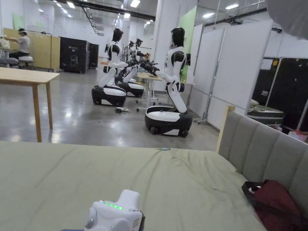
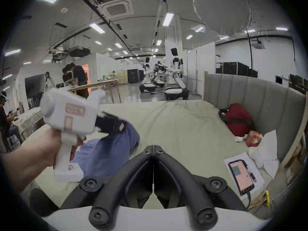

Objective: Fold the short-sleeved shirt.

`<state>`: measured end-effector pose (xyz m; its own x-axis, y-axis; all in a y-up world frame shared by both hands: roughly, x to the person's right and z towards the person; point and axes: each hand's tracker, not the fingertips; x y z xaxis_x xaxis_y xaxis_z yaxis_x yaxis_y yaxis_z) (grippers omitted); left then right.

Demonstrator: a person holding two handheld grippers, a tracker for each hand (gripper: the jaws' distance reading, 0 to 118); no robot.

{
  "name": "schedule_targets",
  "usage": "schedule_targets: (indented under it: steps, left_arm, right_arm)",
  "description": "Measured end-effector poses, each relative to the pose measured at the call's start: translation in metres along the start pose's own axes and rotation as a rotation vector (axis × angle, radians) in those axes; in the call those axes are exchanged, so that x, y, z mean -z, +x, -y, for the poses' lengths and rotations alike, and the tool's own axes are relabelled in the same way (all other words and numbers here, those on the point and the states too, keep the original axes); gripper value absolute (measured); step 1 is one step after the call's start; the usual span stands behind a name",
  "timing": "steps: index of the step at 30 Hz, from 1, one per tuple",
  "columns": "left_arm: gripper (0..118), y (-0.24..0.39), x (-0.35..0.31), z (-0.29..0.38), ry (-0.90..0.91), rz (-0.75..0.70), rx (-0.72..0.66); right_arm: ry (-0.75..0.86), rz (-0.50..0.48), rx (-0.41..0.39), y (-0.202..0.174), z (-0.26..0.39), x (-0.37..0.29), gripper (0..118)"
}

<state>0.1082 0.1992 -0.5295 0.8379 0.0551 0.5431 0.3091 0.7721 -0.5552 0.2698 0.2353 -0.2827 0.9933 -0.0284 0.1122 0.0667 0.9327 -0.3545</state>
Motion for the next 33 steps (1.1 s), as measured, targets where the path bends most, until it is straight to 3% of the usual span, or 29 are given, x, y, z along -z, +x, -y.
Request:
schedule_targets:
  steps: [5, 6, 8, 9, 15, 17, 18, 19, 20, 25, 29, 30, 31, 32, 33]
  left_arm:
    - [3, -0.024, 0.008, 0.039, -0.046, -0.074, -0.026]
    - [21, -0.027, 0.002, 0.044, -0.015, -0.064, -0.037]
    - [104, -0.033, -0.023, 0.050, 0.011, -0.064, -0.024]
    - [118, -0.034, -0.041, 0.055, 0.077, -0.041, -0.013]
    - [116, -0.040, -0.167, 0.120, 0.253, -0.104, 0.022]
    - [103, -0.051, -0.205, 0.149, 0.280, -0.154, 0.013]
    - [66, -0.056, -0.218, 0.159, 0.272, -0.186, 0.009]
    - [22, -0.064, -0.228, 0.169, 0.271, -0.221, 0.000]
    - [0, -0.073, -0.236, 0.177, 0.253, -0.259, -0.004]
    - [0, -0.148, -0.240, 0.183, 0.152, -0.289, -0.081]
    - [0, -0.189, -0.198, 0.158, 0.095, -0.257, -0.073]
    - [4, -0.195, -0.183, 0.151, 0.061, -0.220, -0.057]
    - [19, -0.199, -0.162, 0.141, 0.019, -0.198, -0.047]
    - [46, -0.205, -0.142, 0.133, -0.026, -0.201, -0.031]
    - [46, -0.209, -0.124, 0.126, -0.061, -0.223, 0.000]
  right_arm:
    - [-0.023, 0.001, 0.030, 0.008, 0.012, 0.008, 1]
    - [-0.026, -0.002, 0.030, 0.006, 0.014, 0.010, 1]
    - [-0.035, -0.007, 0.023, 0.000, 0.016, 0.012, 1]
    - [-0.037, -0.015, 0.021, -0.003, 0.016, 0.011, 1]
    - [-0.033, -0.059, 0.001, -0.029, 0.019, 0.010, 1]
    - [-0.022, -0.063, -0.011, -0.039, 0.022, 0.010, 1]
    - [-0.019, -0.065, -0.011, -0.043, 0.023, 0.010, 1]
    - [-0.018, -0.068, -0.006, -0.047, 0.024, 0.011, 1]
    - [-0.019, -0.072, 0.002, -0.050, 0.025, 0.012, 1]
    - [-0.048, -0.106, 0.010, -0.066, 0.028, 0.019, 1]
    - [-0.073, -0.119, 0.017, -0.071, 0.029, 0.032, 1]
    - [-0.077, -0.118, 0.016, -0.072, 0.030, 0.035, 1]
    - [-0.086, -0.120, 0.018, -0.071, 0.029, 0.039, 1]
    - [-0.091, -0.120, 0.018, -0.069, 0.028, 0.043, 1]
    - [-0.092, -0.117, 0.017, -0.068, 0.028, 0.046, 1]
